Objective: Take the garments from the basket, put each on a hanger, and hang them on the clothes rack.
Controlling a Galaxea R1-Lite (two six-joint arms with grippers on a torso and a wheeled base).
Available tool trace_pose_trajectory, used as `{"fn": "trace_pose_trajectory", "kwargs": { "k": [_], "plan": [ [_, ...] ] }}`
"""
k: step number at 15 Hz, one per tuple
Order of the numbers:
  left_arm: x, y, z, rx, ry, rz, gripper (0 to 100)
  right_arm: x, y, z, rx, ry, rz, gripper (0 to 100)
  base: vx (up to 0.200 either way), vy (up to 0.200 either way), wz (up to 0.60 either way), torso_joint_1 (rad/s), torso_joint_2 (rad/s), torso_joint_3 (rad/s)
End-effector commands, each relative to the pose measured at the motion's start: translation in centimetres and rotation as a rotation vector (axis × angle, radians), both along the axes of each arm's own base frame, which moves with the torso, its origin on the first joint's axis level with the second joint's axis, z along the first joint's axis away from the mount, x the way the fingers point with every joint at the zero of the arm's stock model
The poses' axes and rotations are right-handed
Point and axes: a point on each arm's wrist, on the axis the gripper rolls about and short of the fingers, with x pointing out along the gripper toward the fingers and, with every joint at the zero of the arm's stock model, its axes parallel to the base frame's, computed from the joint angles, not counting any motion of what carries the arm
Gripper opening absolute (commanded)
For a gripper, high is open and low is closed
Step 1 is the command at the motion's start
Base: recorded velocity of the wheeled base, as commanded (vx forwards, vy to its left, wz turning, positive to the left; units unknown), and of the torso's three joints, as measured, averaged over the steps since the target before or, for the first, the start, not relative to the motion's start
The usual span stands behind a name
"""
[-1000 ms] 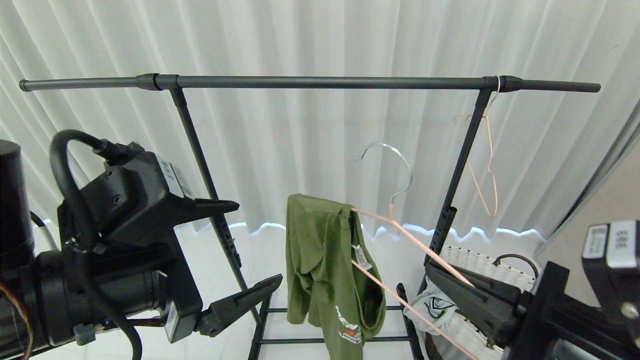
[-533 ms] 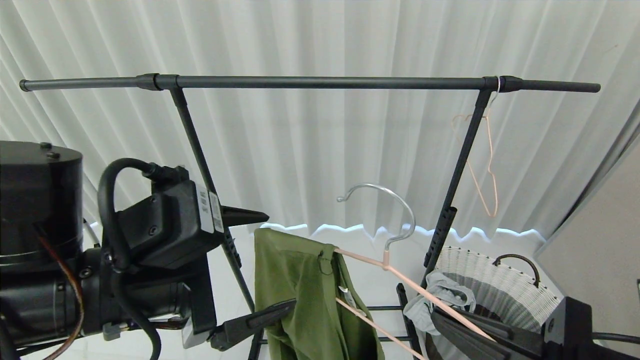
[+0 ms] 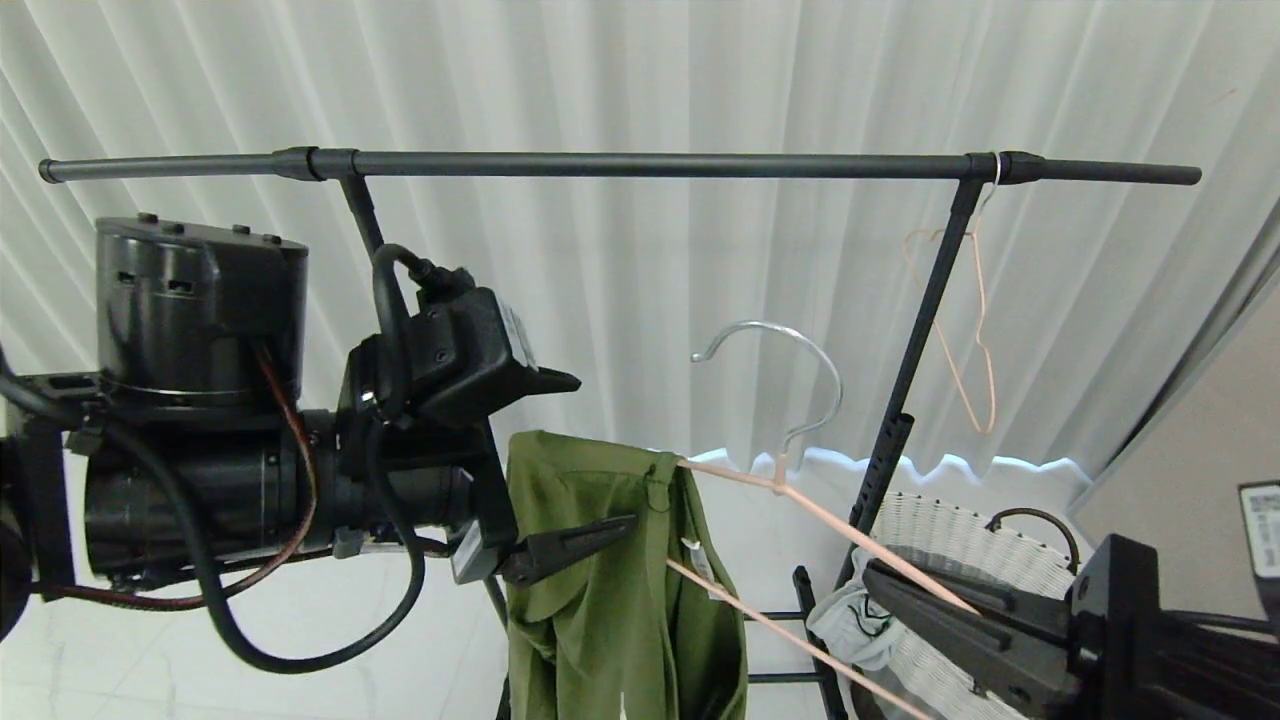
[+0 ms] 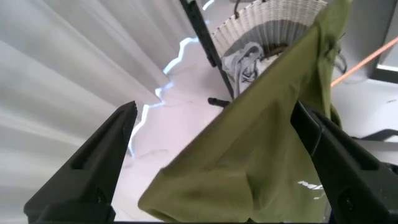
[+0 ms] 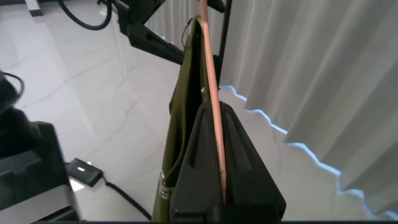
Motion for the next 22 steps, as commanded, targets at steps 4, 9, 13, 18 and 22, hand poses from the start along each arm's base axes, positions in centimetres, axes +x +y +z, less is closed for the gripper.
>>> {"fn": "trace_pose_trajectory", "kwargs": {
  "k": [4,9,13,18,22],
  "plan": [
    [1.8,-0.1,-0.5,0.011,0.019,0.030,100,3.7,-0.6,0.1,-0.021,-0.018,-0.056,0,0.000,0.000,0.00,0.000,0.00,0.000],
    [3.9,-0.9,-0.4,0.022,-0.045,-0.065,100,3.8,-0.2,0.2,-0.024,-0.019,-0.004,0,0.000,0.000,0.00,0.000,0.00,0.000],
    [5.1,-0.7,-1.4,0.056,-0.113,-0.183,100,3.7,-0.2,0.0,-0.039,-0.037,0.008,0,0.000,0.000,0.00,0.000,0.00,0.000],
    [5.1,-1.5,-1.7,0.048,-0.105,-0.235,100,3.3,0.2,0.0,-0.045,-0.042,0.045,0,0.000,0.000,0.00,0.000,0.00,0.000],
    [5.1,-1.5,-1.9,0.049,-0.103,-0.250,0,3.2,0.3,0.0,-0.045,-0.046,0.046,0,0.000,0.000,0.00,0.000,0.00,0.000]
  ]
}}
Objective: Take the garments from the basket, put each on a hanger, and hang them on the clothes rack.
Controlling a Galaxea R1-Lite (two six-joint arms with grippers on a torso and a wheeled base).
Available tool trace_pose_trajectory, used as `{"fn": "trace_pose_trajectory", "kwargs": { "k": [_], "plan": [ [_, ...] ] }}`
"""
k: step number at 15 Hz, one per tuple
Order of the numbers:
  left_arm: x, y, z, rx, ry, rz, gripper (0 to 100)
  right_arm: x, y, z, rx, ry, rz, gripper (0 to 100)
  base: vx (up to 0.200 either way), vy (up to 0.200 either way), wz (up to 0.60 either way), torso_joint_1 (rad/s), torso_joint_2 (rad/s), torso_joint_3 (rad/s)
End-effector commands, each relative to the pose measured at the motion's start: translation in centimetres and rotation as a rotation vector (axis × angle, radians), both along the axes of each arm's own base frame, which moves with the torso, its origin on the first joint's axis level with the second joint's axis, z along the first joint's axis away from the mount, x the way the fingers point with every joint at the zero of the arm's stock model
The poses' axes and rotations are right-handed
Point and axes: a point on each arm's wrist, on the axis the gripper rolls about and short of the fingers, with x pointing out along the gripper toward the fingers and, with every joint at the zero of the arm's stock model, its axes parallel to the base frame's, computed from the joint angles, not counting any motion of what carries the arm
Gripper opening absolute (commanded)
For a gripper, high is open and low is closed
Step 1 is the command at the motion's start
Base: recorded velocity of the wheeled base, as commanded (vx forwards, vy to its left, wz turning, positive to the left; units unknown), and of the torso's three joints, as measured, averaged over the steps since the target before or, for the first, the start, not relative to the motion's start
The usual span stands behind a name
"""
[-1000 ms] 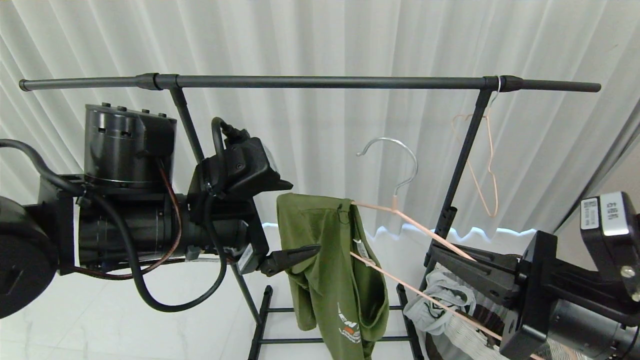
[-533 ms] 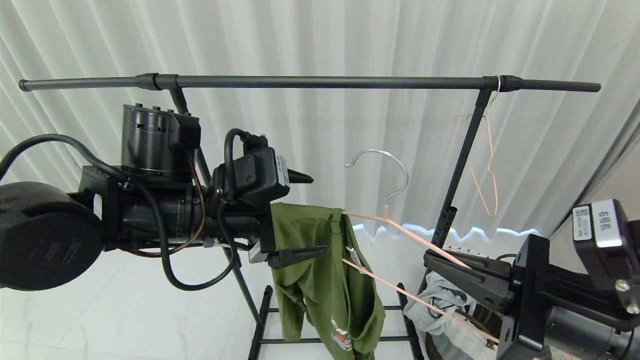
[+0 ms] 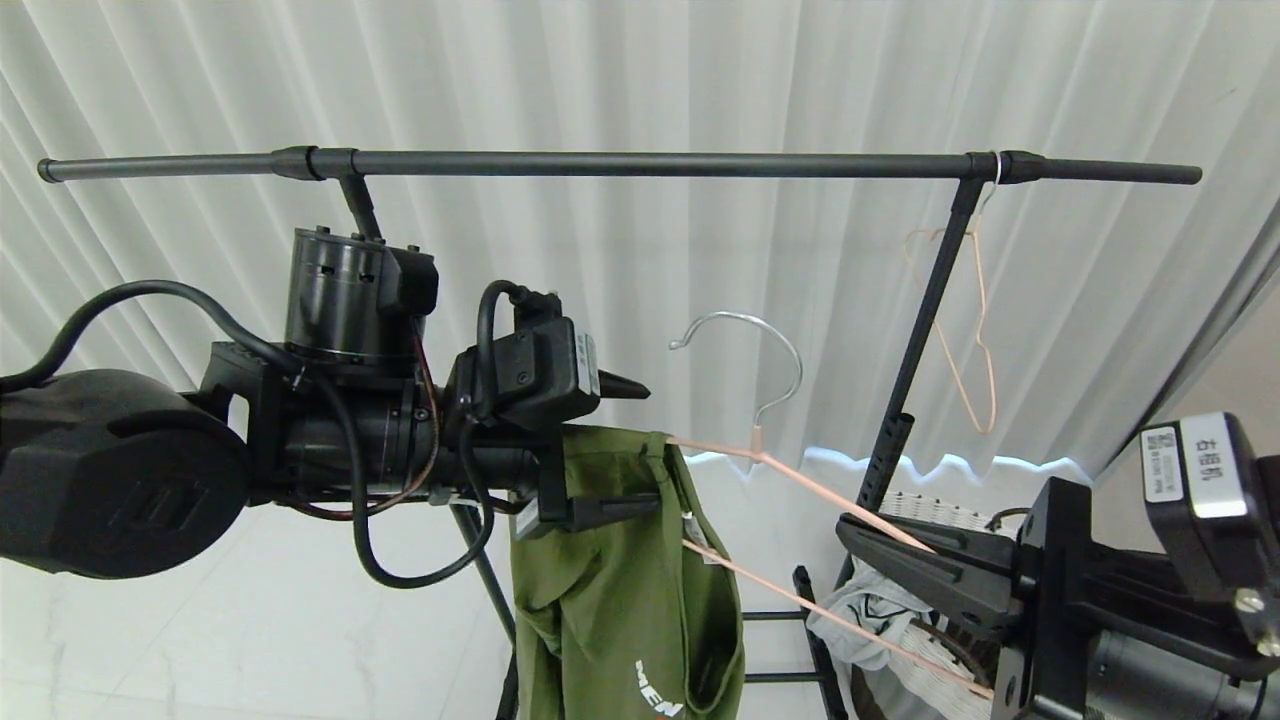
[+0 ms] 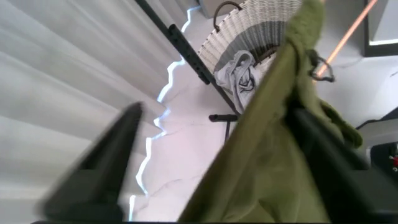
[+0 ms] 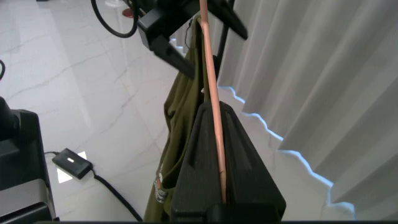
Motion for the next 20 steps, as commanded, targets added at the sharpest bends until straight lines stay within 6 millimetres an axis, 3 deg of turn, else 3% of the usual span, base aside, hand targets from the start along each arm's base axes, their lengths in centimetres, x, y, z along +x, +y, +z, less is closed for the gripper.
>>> {"fn": "trace_pose_trajectory", "kwargs": {
  "k": [1,7,8,14,16,20],
  "plan": [
    [0.0,0.0,-0.1,0.002,0.003,0.001,0,0.0,0.0,0.0,0.000,-0.001,-0.003,0,0.000,0.000,0.00,0.000,0.00,0.000],
    [0.1,0.1,-0.2,0.002,0.005,0.004,0,0.0,-0.1,0.1,0.002,-0.004,-0.012,0,0.000,0.000,0.00,0.000,0.00,0.000],
    [0.0,0.1,-0.2,0.004,0.005,0.006,0,0.0,-0.2,0.1,0.002,-0.004,-0.013,100,0.000,0.000,0.00,0.000,0.00,0.000],
    [-0.2,0.5,-0.7,0.020,-0.049,0.090,0,1.1,-1.2,0.2,0.010,-0.008,-0.223,100,0.000,0.000,0.00,0.000,0.00,0.000],
    [-0.9,1.0,-0.3,0.011,-0.059,0.202,0,1.6,-2.1,0.6,0.024,-0.015,-0.282,100,0.000,0.000,0.00,0.000,0.00,0.000],
    [-4.3,-2.1,0.8,-0.142,0.164,0.497,0,1.7,-1.8,0.4,0.017,-0.009,-0.277,100,0.000,0.000,0.00,0.000,0.00,0.000]
  ]
}}
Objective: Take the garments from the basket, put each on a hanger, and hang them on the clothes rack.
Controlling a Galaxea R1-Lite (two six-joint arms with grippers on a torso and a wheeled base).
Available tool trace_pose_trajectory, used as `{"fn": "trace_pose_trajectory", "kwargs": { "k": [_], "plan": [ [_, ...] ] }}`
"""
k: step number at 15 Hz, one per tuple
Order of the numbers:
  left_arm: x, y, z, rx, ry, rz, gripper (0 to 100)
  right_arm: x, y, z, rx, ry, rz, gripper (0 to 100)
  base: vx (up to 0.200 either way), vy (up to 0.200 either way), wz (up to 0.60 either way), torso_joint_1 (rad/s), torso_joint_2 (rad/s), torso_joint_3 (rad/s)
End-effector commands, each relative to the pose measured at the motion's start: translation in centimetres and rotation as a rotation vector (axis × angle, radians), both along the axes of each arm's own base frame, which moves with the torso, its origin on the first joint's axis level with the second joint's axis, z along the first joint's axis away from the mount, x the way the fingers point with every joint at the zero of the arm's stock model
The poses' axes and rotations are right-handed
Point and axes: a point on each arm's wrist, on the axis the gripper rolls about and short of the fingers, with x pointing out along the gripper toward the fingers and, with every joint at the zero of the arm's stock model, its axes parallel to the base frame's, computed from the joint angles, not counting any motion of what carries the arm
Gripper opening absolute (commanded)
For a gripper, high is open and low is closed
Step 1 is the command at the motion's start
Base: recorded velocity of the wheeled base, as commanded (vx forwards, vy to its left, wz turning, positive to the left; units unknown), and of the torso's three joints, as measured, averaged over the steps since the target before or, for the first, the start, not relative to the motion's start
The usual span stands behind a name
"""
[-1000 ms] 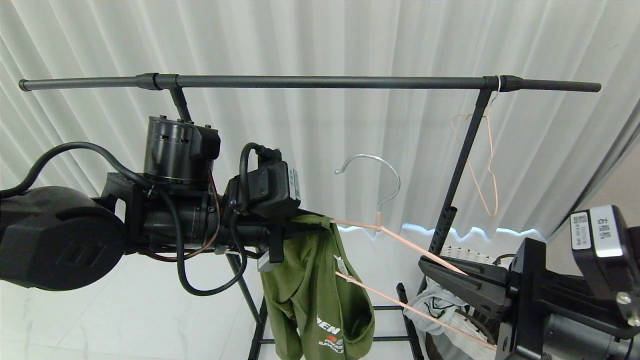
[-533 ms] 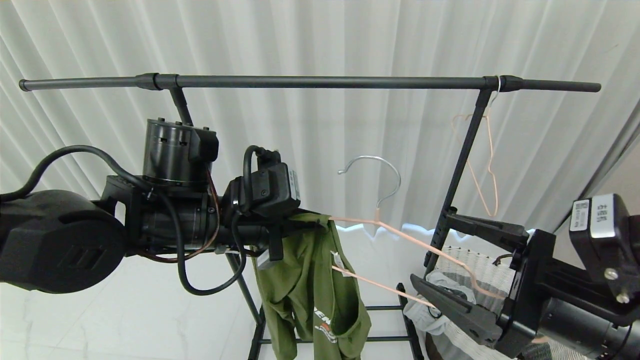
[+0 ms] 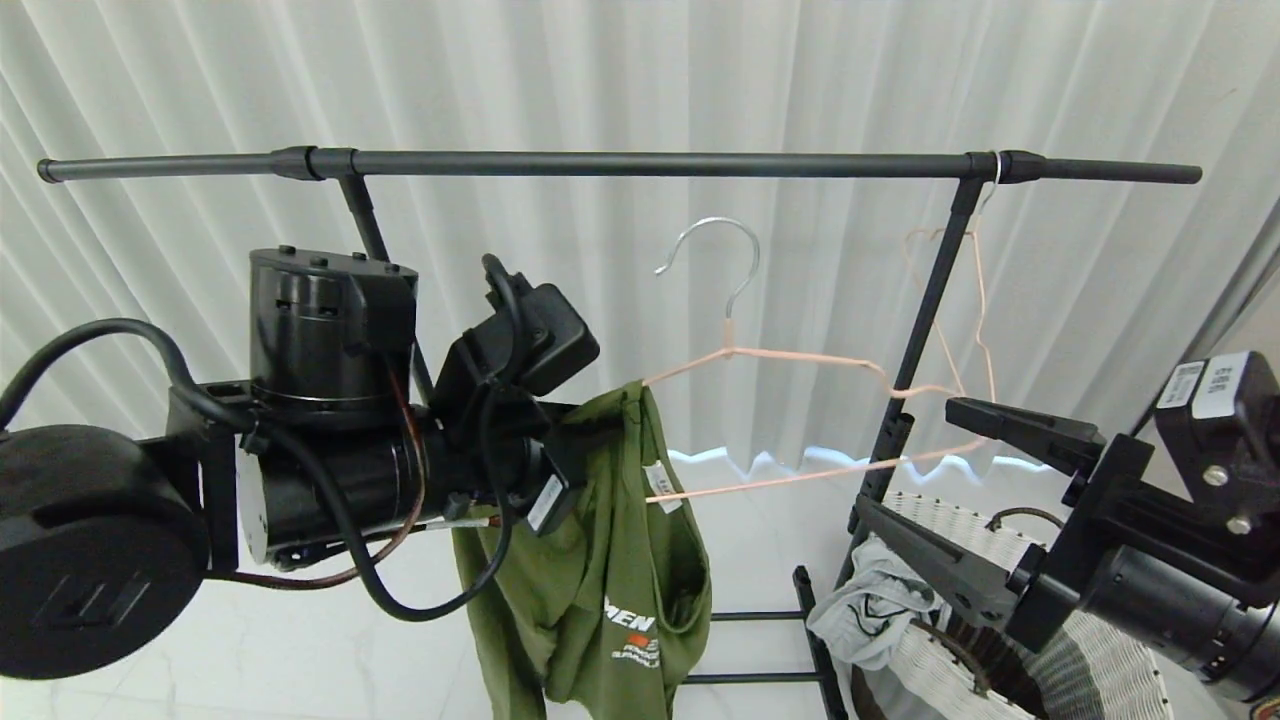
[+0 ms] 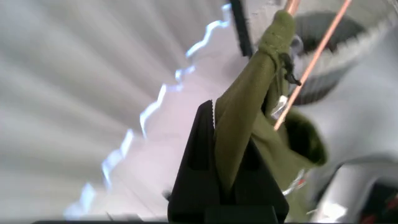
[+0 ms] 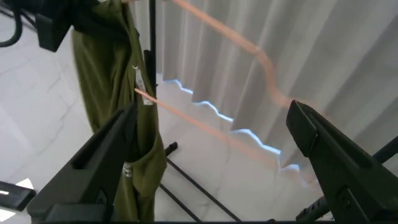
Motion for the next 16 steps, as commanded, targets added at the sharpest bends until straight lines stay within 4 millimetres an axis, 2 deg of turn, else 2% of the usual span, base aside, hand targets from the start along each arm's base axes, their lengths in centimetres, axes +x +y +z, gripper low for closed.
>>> {"fn": "trace_pose_trajectory", "kwargs": {
  "k": [1,5,6,8,12,16],
  "plan": [
    [-2.1,-1.6,0.8,-0.057,0.016,0.045,0,0.0,0.3,-0.2,-0.010,0.008,0.013,100,0.000,0.000,0.00,0.000,0.00,0.000],
    [-2.2,-1.7,1.4,-0.078,0.000,0.118,0,-1.8,2.6,-1.8,-0.030,0.124,0.142,100,0.000,0.000,0.00,0.000,0.00,0.000],
    [-2.4,-1.6,1.9,-0.088,-0.014,0.125,0,-2.0,3.1,-3.0,-0.034,0.214,0.158,100,0.000,0.000,0.00,0.000,0.00,0.000],
    [-2.6,-1.4,2.2,-0.094,-0.025,0.131,0,-1.5,4.1,-4.3,-0.030,0.306,0.118,100,0.000,0.000,0.00,0.000,0.00,0.000],
    [-4.0,-2.0,2.8,-0.113,-0.037,0.084,0,0.9,7.3,-6.1,0.032,0.455,-0.033,100,0.000,0.000,0.00,0.000,0.00,0.000],
    [-4.1,-2.0,2.8,-0.114,-0.038,0.080,0,4.1,9.3,-8.8,0.031,0.518,-0.195,100,0.000,0.000,0.00,0.000,0.00,0.000]
  ]
}}
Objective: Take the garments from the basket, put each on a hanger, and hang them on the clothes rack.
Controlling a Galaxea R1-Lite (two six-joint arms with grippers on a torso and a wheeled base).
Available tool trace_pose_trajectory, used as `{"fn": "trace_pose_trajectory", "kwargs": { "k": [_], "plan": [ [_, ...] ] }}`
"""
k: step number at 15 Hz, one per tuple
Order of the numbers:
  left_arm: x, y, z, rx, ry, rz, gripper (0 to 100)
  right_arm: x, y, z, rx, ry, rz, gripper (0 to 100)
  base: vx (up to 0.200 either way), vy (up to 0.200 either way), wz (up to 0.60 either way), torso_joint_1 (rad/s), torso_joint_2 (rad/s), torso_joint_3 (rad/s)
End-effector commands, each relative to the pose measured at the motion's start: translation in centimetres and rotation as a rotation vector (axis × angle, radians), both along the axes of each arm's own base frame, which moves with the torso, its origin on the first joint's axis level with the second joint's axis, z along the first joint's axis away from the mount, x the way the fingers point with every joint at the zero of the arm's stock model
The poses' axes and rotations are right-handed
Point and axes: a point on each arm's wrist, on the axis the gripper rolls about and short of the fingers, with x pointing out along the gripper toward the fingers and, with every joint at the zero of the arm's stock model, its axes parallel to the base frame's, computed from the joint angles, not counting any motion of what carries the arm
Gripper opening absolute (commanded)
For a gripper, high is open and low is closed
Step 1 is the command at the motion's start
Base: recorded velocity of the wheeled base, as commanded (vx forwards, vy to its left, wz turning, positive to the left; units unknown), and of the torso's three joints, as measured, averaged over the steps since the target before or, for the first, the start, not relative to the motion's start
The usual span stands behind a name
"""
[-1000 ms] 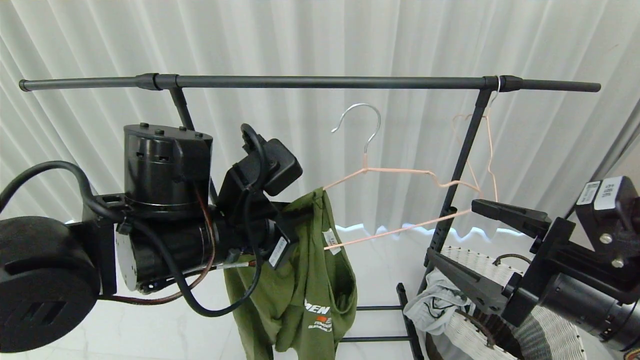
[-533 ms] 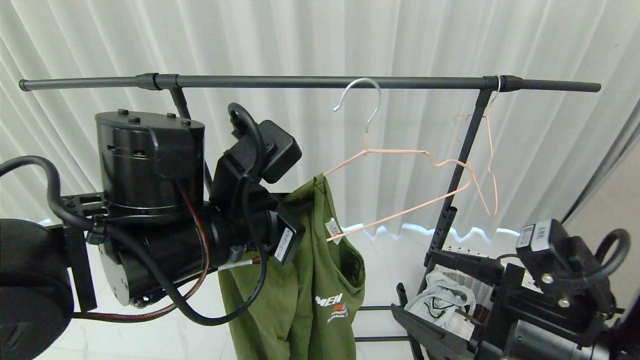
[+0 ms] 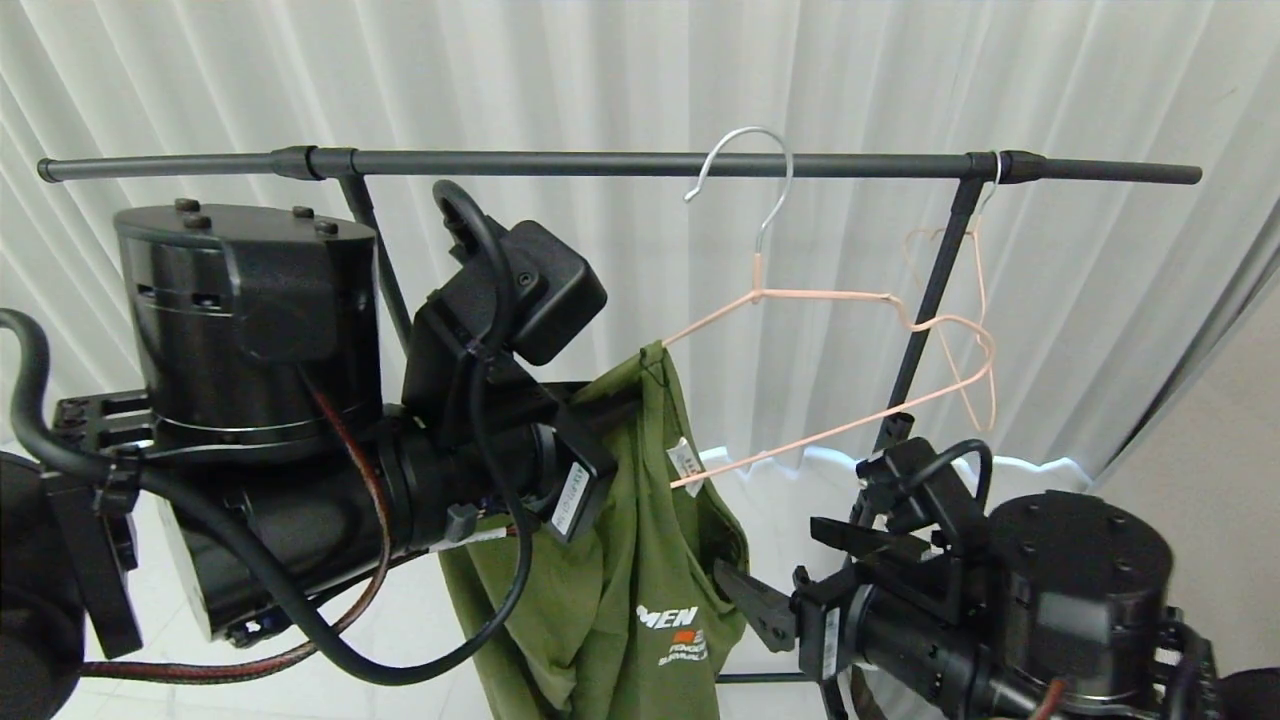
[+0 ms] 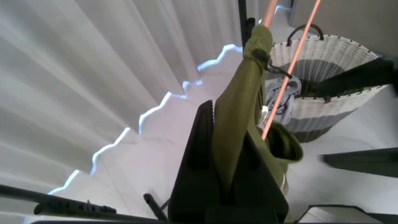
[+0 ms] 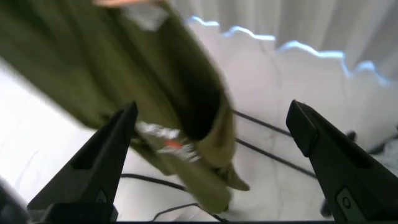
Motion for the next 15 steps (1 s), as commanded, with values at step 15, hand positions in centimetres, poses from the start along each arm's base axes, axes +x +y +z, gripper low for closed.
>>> {"fn": "trace_pose_trajectory", "kwargs": {
  "k": [15],
  "plan": [
    [-0.8,3.7,-2.8,0.190,-0.030,0.087,0,8.6,-9.1,-4.7,-0.284,0.042,-0.569,100,0.000,0.000,0.00,0.000,0.00,0.000]
  ]
}}
